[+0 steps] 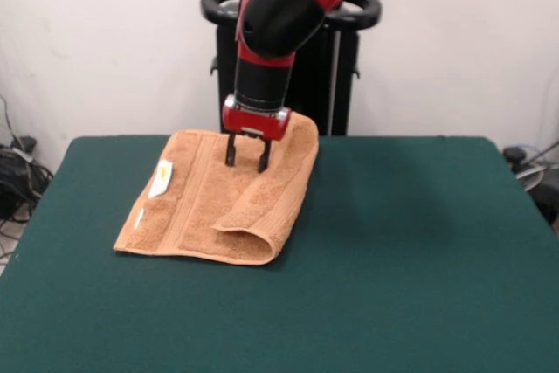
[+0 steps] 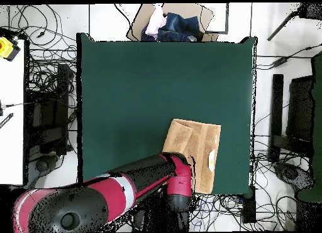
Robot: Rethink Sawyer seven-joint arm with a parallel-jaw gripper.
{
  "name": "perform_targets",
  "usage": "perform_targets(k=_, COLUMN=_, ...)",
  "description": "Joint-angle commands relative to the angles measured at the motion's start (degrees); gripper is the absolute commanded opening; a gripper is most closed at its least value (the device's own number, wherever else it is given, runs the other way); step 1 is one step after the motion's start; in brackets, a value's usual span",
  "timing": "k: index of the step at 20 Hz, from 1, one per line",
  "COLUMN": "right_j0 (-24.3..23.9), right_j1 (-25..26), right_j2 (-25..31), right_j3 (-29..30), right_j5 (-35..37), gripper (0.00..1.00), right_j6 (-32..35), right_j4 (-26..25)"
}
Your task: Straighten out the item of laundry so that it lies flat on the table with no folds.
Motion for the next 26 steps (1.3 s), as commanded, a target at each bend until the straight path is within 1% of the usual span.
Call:
perform_targets(k=1, right_j0=1.22, right_j1=4.61, right_j2=11.44, right_j3=-6.19, right_j5=5.60, gripper=1.00, right_j6=-6.59, right_j4=8.80)
perform_targets(k=2, right_j0=1.47, right_j1=4.50, right_j2=11.44, right_j3=-6.10, right_j5=5.73, gripper=1.00, right_j6=-6.46, right_j4=9.20)
perform_targets(k=8, right_j0=2.28, right_j1=2.17, right_j2=13.93, right_j3=-5.26, right_j5=9.44, gripper=1.00, right_j6=-2.80, right_j4=6.76)
perform_targets(k=11, right_j0=2.88, right_j1=1.80, right_j2=14.36, right_j3=-5.08, right_j5=10.43, gripper=1.00, right_j6=-2.70, right_j4=7.06)
perform_targets(k=18, right_j0=2.89, right_j1=2.20, right_j2=13.73, right_j3=-5.04, right_j5=9.75, gripper=1.00, right_j6=-3.90, right_j4=7.98)
perform_targets(k=26, right_j0=2.29, right_j1=2.40, right_j2=12.97, right_j3=-4.35, right_j5=7.23, gripper=1.00, right_j6=-5.27, right_j4=8.40)
